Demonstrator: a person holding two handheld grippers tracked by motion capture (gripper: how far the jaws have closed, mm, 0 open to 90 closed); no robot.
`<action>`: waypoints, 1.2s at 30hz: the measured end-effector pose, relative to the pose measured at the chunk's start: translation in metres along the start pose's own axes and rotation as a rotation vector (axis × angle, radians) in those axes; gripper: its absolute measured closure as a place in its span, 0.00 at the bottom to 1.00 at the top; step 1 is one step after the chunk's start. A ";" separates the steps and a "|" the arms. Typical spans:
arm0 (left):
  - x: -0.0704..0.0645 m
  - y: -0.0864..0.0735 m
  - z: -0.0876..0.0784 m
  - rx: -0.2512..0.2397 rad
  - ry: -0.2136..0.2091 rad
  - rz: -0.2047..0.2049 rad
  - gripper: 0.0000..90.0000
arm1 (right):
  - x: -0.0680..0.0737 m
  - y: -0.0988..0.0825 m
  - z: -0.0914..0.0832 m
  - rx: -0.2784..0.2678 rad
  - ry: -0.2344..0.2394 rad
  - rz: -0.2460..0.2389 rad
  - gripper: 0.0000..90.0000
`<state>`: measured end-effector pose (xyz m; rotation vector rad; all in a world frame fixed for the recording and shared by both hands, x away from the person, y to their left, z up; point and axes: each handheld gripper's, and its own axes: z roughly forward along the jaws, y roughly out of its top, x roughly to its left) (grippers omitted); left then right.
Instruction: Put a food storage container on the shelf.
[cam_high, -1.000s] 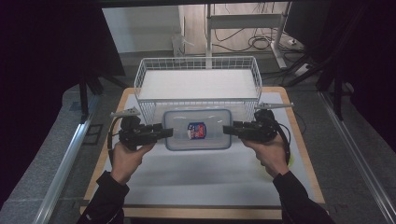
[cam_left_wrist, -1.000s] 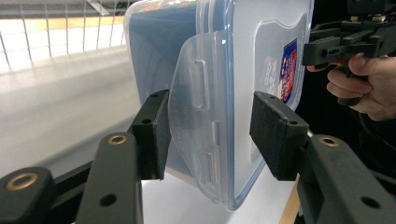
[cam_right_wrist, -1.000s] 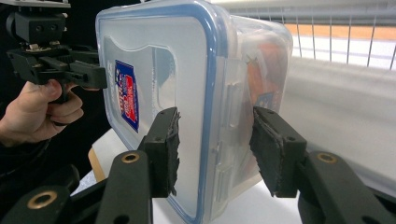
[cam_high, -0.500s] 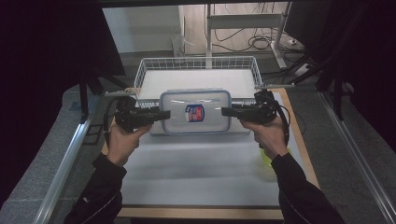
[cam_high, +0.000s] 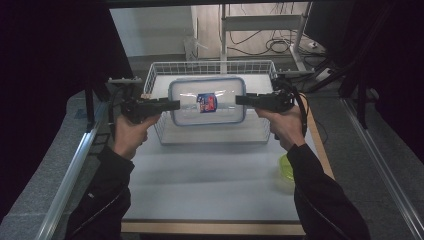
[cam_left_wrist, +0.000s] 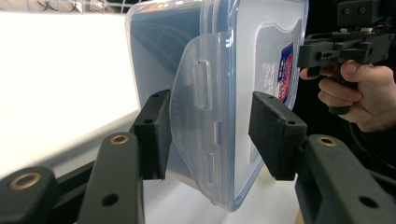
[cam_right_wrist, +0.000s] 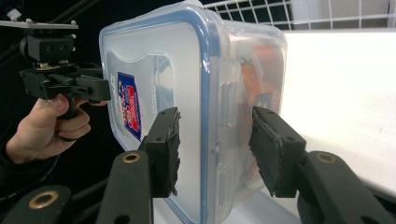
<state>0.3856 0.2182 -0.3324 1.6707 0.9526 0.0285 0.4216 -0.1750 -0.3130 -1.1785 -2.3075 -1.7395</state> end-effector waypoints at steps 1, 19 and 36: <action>0.001 0.004 0.001 -0.001 0.001 -0.002 0.56 | -0.001 0.003 0.001 -0.002 -0.002 -0.001 0.59; 0.026 0.042 0.022 -0.016 0.000 -0.036 0.55 | -0.025 0.039 0.011 -0.033 -0.025 0.044 0.59; 0.038 0.043 0.030 -0.034 0.006 -0.062 0.54 | -0.038 0.042 0.021 -0.034 -0.034 0.104 0.58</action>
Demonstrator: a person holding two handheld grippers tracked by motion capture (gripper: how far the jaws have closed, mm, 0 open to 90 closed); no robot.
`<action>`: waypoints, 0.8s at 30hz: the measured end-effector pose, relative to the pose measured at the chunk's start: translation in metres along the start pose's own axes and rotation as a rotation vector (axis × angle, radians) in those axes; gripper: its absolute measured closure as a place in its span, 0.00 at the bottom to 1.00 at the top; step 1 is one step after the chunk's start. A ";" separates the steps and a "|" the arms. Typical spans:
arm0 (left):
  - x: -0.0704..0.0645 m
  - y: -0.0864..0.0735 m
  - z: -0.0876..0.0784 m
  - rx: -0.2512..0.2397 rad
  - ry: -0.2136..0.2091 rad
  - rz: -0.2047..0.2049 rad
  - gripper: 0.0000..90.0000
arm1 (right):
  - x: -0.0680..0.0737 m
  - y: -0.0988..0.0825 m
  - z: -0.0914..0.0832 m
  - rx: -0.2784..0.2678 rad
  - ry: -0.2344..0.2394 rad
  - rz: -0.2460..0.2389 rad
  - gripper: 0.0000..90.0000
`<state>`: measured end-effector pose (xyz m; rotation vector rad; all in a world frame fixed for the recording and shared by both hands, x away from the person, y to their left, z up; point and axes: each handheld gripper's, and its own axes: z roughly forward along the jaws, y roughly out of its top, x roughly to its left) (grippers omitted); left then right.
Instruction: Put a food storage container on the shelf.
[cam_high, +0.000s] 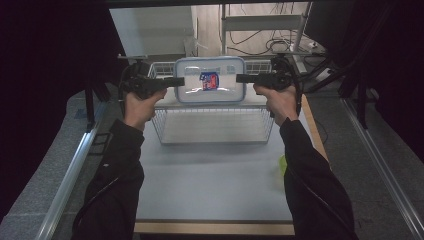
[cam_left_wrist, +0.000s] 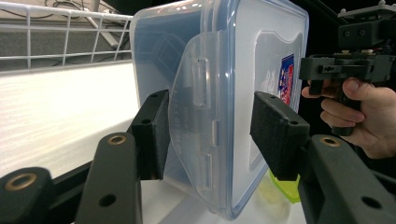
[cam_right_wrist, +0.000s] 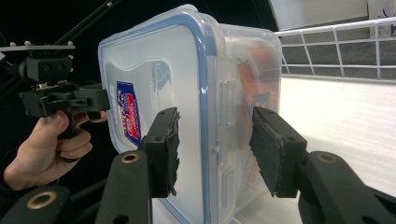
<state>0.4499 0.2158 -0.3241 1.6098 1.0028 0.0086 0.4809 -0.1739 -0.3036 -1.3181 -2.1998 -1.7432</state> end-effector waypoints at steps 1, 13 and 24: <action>0.000 0.000 0.000 0.001 0.002 0.005 0.54 | 0.000 0.000 0.000 0.000 -0.002 -0.001 0.58; 0.000 -0.001 0.003 -0.004 0.043 0.034 0.50 | -0.001 0.000 0.004 -0.021 -0.019 -0.020 0.56; 0.002 -0.003 0.009 0.012 0.062 0.008 0.37 | 0.002 -0.001 0.012 -0.005 -0.115 -0.068 0.54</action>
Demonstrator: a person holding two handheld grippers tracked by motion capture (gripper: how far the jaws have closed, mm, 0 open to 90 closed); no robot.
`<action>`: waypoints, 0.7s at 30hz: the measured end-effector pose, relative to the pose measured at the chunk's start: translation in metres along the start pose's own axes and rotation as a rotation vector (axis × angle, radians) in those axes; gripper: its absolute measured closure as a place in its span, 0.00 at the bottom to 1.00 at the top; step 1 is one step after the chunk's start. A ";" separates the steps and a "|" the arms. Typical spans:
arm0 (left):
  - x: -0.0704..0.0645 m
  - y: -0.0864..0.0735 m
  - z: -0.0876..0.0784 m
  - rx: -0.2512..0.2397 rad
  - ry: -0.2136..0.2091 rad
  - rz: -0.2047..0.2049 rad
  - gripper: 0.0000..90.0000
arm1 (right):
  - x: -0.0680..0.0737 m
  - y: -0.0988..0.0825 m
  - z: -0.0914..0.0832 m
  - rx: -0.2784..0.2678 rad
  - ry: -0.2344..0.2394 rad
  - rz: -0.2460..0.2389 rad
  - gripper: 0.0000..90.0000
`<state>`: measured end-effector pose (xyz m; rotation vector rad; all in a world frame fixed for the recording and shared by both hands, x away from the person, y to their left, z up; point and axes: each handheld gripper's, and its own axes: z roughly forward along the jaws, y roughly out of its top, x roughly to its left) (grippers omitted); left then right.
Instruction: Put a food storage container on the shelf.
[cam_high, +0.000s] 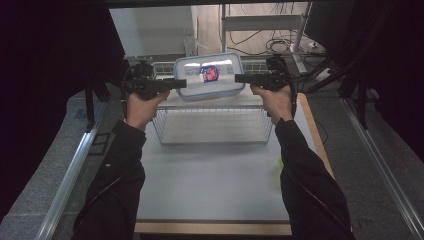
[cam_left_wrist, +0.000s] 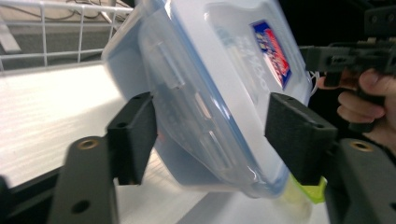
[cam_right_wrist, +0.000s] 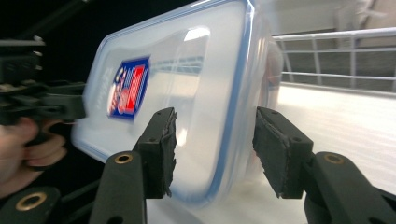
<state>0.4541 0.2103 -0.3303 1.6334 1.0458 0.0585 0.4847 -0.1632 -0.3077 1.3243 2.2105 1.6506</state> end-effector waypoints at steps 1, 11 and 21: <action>0.002 0.000 0.001 -0.004 -0.007 -0.016 0.36 | 0.000 0.000 0.002 0.006 -0.012 -0.009 0.54; 0.006 0.000 0.003 -0.023 0.045 0.002 0.28 | -0.003 -0.005 0.001 -0.025 0.012 0.021 0.55; -0.015 -0.012 -0.019 -0.057 0.096 0.159 0.25 | -0.002 -0.012 -0.003 -0.020 -0.011 -0.055 0.54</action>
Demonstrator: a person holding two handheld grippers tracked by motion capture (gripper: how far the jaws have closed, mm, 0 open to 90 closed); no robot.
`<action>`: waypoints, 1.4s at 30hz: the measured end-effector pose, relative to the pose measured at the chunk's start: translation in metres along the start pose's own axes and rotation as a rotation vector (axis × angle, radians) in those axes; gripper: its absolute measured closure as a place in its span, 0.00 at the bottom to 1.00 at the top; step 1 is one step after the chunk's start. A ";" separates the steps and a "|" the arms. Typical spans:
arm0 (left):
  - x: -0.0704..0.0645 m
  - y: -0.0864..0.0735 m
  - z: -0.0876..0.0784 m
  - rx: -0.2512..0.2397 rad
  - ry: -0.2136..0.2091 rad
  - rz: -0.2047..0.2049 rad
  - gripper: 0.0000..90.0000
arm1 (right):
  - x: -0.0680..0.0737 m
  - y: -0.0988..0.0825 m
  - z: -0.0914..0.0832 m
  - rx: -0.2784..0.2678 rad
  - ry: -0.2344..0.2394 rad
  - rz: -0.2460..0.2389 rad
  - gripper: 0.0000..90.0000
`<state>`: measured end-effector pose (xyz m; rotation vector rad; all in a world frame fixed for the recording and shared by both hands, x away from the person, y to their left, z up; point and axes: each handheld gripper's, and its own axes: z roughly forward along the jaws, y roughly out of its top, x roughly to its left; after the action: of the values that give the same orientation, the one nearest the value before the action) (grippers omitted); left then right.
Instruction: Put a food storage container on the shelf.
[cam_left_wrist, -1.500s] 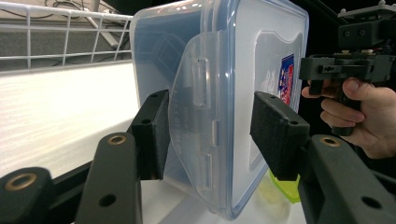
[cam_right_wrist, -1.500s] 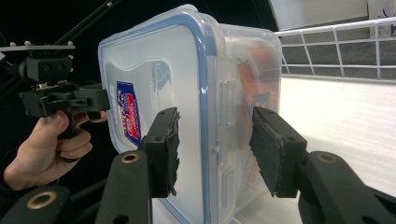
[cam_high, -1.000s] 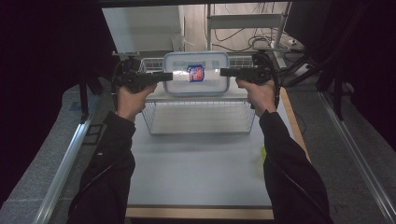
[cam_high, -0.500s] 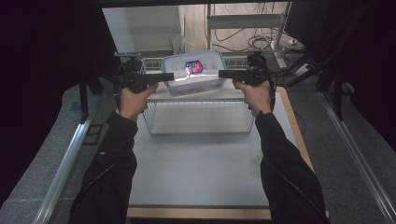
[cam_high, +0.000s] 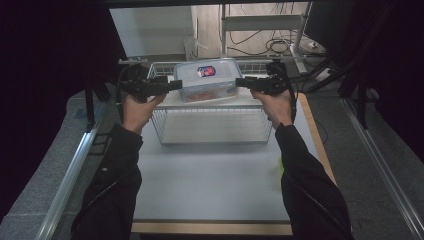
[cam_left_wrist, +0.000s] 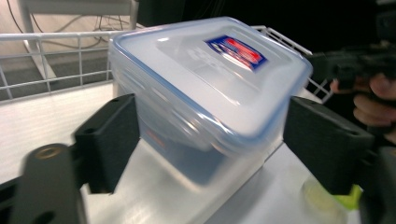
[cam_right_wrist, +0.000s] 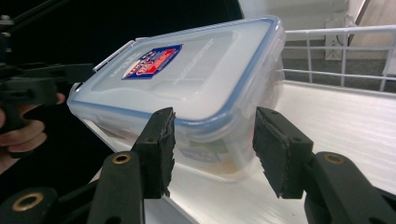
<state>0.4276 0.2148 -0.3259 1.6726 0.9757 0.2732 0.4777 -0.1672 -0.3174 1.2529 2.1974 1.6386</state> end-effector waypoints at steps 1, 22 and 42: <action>-0.003 -0.002 -0.002 0.001 0.001 0.020 0.30 | -0.001 -0.002 -0.001 0.001 -0.002 -0.007 0.55; -0.032 -0.028 0.012 0.088 0.004 0.139 0.90 | 0.008 -0.018 0.003 0.058 0.000 -0.075 0.82; -0.018 -0.020 0.030 0.095 0.071 0.088 0.90 | 0.014 -0.024 0.004 0.067 0.021 -0.101 0.79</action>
<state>0.4260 0.1819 -0.3488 1.8055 0.9827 0.3518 0.4579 -0.1566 -0.3342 1.1245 2.3057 1.5597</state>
